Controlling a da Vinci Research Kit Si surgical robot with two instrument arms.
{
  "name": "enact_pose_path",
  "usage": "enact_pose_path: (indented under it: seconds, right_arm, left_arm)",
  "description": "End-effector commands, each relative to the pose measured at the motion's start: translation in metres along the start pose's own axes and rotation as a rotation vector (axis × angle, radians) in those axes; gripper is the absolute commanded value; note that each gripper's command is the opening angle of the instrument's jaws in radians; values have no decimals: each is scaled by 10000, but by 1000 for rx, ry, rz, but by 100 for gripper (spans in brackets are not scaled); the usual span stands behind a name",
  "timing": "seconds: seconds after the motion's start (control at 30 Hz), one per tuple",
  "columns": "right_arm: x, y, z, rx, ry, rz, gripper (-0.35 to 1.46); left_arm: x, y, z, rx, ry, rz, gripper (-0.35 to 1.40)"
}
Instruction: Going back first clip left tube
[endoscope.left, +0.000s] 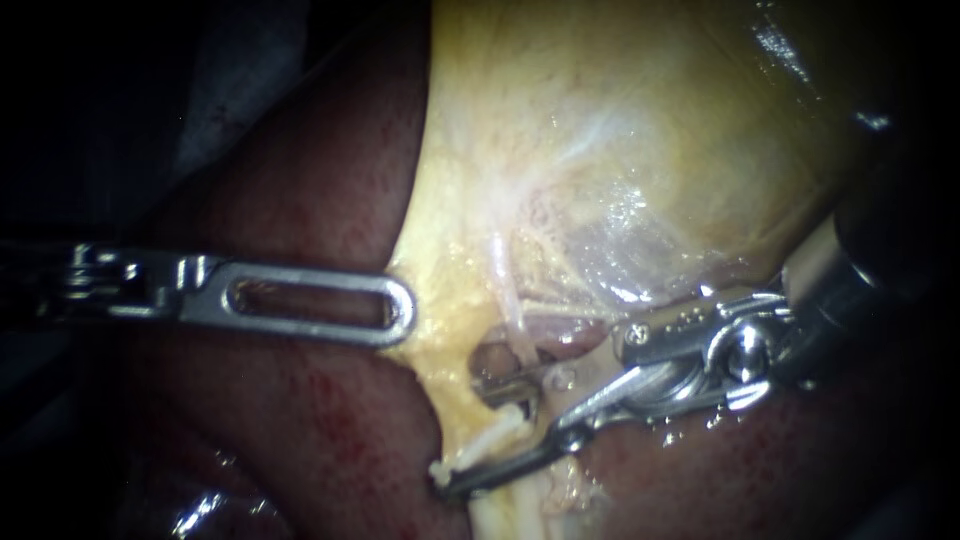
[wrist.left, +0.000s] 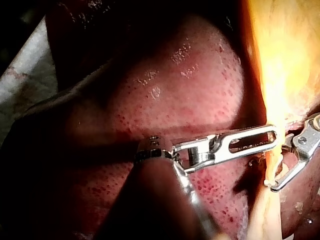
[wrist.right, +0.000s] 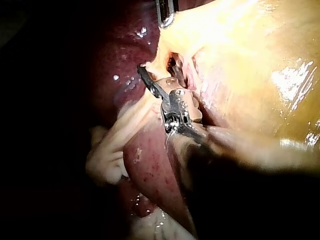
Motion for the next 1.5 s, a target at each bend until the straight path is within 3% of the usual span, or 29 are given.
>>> enact_pose_path:
  seconds: [0.03,0.53,0.9,1.17,1.5]
  right_arm:
    - [-1,0,5,-2,-1,2,50]
    - [3,-6,24,-7,-2,-1,53]
    - [-2,1,-3,2,-6,-168,53]
    - [4,0,-15,8,-10,-356,56]
    - [10,-6,-39,19,-8,-385,56]
  left_arm:
    - [0,0,1,0,0,0,-35]
    - [-1,1,3,1,1,0,-35]
    - [-2,3,1,2,3,0,-35]
    - [-2,3,0,2,3,0,-35]
    - [-2,3,-1,2,3,0,-35]
